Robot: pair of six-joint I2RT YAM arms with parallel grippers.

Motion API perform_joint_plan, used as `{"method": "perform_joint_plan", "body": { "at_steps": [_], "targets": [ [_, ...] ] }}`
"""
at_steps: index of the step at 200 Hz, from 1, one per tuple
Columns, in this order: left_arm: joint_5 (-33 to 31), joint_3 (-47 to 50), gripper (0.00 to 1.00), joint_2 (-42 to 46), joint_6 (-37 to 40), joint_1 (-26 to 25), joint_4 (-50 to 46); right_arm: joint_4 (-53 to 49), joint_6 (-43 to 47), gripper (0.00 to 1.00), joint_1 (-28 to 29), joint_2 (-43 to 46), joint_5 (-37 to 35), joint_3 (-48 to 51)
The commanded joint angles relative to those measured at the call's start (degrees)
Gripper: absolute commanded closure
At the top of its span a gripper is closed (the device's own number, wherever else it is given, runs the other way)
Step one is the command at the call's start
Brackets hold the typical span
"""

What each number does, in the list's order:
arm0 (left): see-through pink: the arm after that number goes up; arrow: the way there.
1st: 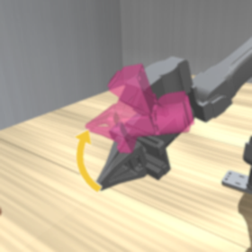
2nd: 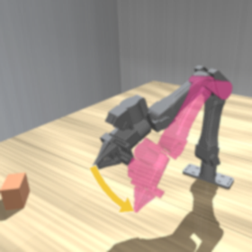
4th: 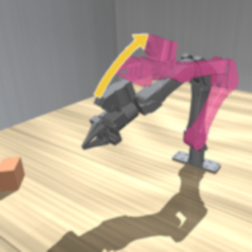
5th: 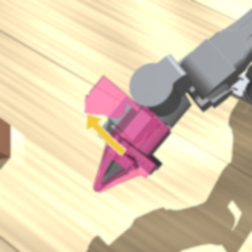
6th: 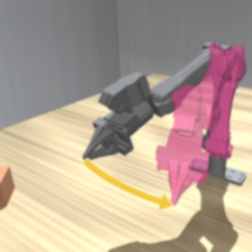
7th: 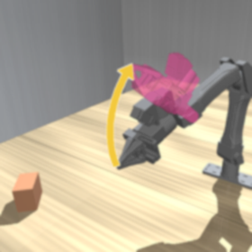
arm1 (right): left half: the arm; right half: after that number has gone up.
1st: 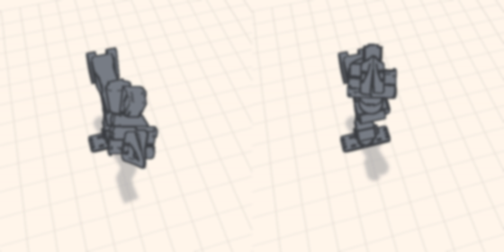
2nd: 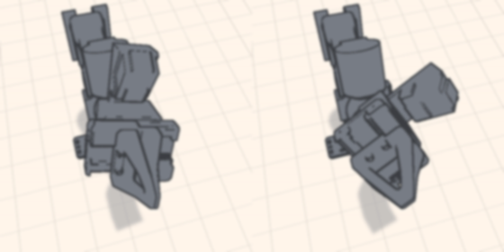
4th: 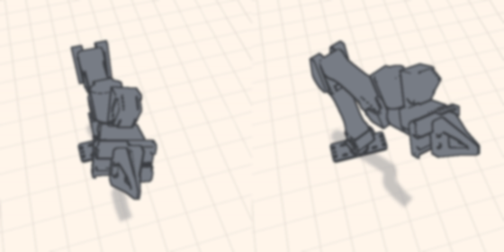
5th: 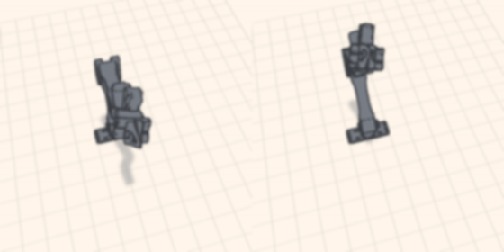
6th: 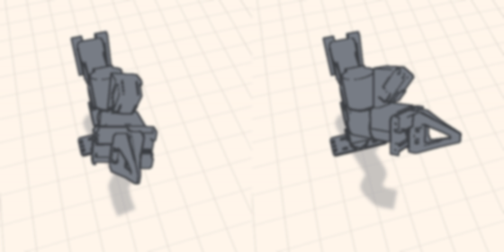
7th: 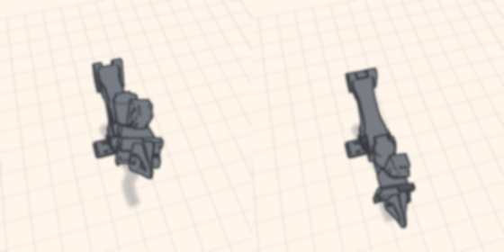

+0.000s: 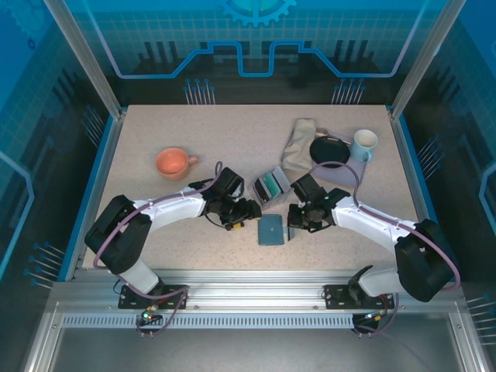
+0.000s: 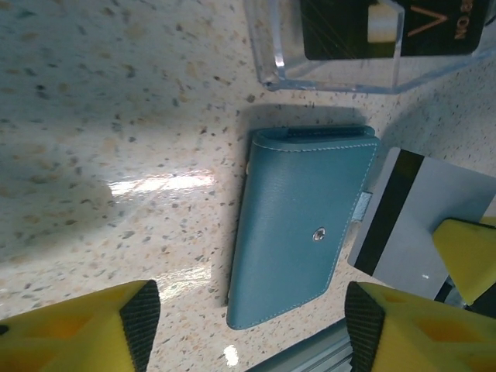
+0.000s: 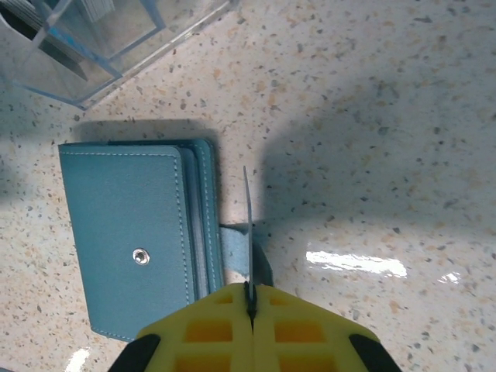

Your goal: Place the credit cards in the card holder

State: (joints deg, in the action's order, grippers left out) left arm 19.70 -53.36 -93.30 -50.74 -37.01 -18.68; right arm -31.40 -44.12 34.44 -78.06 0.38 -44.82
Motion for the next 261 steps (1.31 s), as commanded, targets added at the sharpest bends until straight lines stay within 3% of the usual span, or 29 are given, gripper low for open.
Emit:
{"method": "perform_joint_plan", "body": {
  "at_steps": [1, 55, 118, 162, 261],
  "targets": [
    [2.2, -2.5, 0.37, -2.5, 1.4, -1.2, 0.8, 3.0, 0.4, 0.96, -0.5, 0.1, 3.1, 1.1],
    [1.9, -4.3, 0.39, -6.6, 1.8, -2.5, 0.9, 7.1, -0.1, 0.96, -1.9, -0.9, 8.0, 2.7],
    [2.7, -5.4, 0.42, -10.8, 1.8, -3.9, 1.9, 7.9, -0.1, 0.96, -2.6, -2.4, 8.1, 3.7],
    [2.8, -5.8, 0.47, -11.7, 1.9, -4.7, 2.4, 13.1, -0.8, 0.96, -3.5, -2.0, 15.0, 5.2],
    [-0.8, -6.3, 0.35, -9.5, 2.2, -5.3, -0.7, 14.8, -2.2, 0.96, -5.4, 1.6, 20.3, 5.4]
  ]
}}
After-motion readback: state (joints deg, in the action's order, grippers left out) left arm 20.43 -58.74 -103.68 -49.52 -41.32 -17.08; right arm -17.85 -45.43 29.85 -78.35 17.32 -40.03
